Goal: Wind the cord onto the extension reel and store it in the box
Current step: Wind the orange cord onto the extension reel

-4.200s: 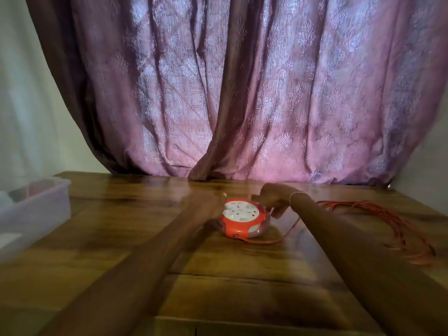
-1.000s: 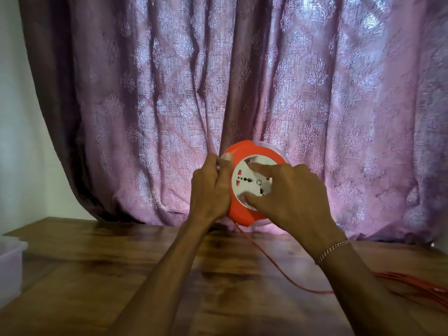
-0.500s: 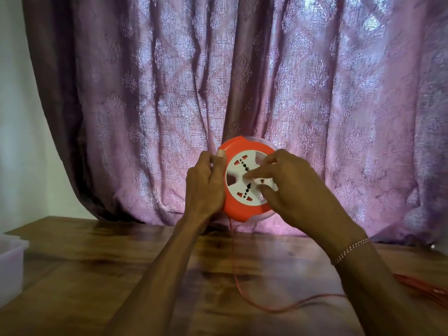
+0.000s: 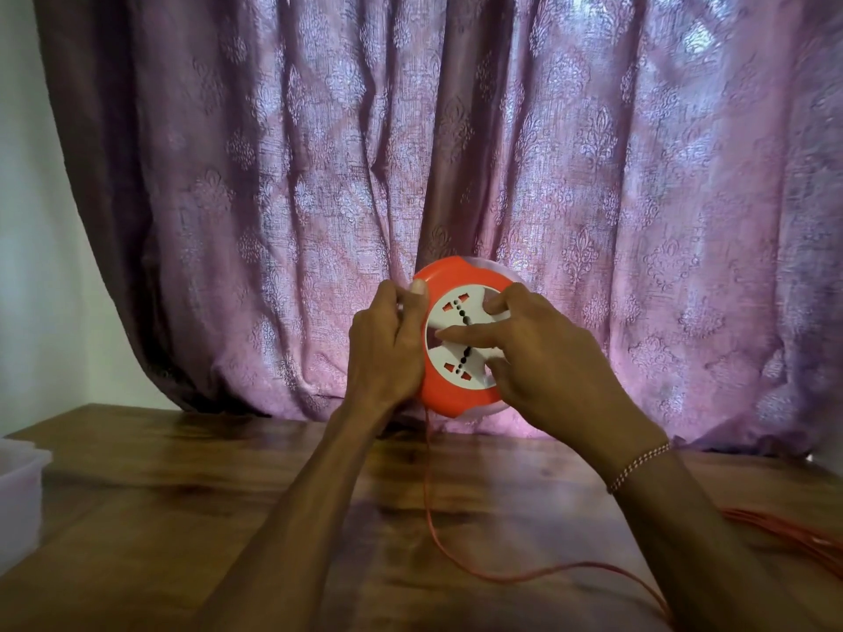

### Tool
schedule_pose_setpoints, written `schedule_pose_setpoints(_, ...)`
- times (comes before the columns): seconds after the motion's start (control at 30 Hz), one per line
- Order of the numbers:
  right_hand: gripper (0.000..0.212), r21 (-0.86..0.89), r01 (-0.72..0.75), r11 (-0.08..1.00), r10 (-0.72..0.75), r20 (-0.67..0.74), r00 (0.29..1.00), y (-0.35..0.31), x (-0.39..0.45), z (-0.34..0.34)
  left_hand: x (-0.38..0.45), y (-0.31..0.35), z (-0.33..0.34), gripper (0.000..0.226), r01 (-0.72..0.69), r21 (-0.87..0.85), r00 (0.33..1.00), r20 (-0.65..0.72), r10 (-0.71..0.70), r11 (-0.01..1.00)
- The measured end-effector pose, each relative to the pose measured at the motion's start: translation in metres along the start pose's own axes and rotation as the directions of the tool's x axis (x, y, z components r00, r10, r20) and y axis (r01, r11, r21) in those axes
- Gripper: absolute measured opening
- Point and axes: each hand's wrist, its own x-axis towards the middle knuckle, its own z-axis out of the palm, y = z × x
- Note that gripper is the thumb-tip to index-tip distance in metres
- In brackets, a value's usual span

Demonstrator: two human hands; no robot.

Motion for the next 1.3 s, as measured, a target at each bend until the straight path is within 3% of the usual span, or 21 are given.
schedule_pose_setpoints(0.2,0.056,-0.015,-0.088,0.996,0.085,-0.111,0.990,-0.005,-0.001,0.005,-0.001,0.001,0.001,0.038,-0.010,0.005,1.000,0.001,0.010,1.000)
schedule_pose_setpoints(0.43,0.063,0.172,-0.191,0.966,0.239,-0.331,0.913,-0.003,0.006,0.025,0.002,0.003,-0.001,0.038,-0.007,0.010,1.000,-0.014,0.007,1.000)
schedule_pose_setpoints(0.6,0.050,0.061,-0.217,0.974,0.225,-0.318,0.921,-0.002,0.002,0.016,0.000,0.003,-0.002,0.038,-0.005,0.031,1.000,-0.014,0.005,1.000)
schedule_pose_setpoints(0.73,0.026,0.087,-0.055,0.995,0.075,-0.241,0.968,0.005,0.004,0.004,0.002,0.005,-0.004,0.038,0.004,0.017,0.999,-0.035,-0.003,1.000)
schedule_pose_setpoints(0.93,0.063,-0.006,0.032,0.999,-0.032,0.008,0.999,-0.003,0.001,0.008,0.003,0.003,-0.005,0.037,0.020,0.007,0.999,-0.041,-0.020,1.000)
schedule_pose_setpoints(1.3,0.060,-0.068,0.005,0.998,-0.016,-0.171,0.985,0.000,0.001,0.019,0.002,0.005,-0.003,0.037,0.002,0.011,1.000,-0.026,-0.002,1.000)
